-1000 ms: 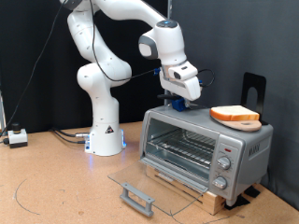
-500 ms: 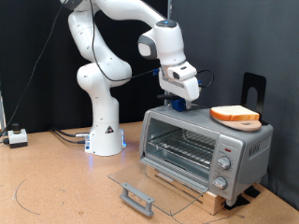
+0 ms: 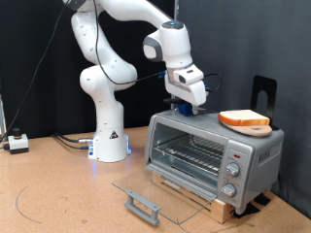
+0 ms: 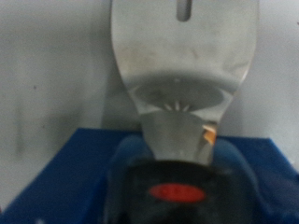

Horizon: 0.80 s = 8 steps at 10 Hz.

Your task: Make a piece of toast with the oven

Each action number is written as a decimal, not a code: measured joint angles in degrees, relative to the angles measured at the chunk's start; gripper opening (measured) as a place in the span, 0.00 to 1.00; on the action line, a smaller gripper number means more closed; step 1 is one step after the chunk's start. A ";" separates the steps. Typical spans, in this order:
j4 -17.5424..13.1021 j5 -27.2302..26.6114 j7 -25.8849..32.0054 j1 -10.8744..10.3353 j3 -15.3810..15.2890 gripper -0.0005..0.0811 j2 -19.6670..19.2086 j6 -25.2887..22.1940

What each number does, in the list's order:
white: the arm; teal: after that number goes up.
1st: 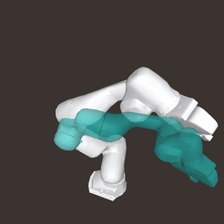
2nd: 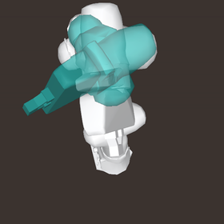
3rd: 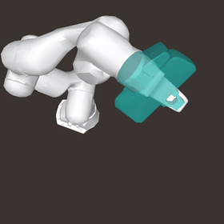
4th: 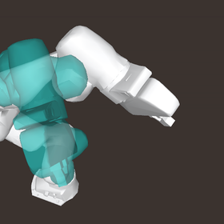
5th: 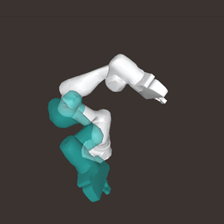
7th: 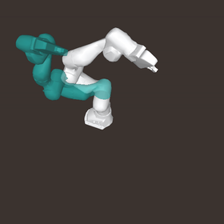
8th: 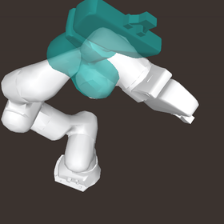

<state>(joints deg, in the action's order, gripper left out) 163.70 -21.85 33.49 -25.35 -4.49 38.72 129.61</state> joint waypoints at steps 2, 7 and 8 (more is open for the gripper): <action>0.00 0.00 0.00 0.06 0.00 1.00 0.00 -0.23; -0.02 -0.01 -0.01 0.12 0.01 0.49 0.00 -0.65; -0.08 -0.10 -0.01 0.12 0.08 0.49 0.04 -0.65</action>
<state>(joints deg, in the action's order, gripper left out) 163.62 -21.95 33.48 -25.23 -4.40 38.77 128.97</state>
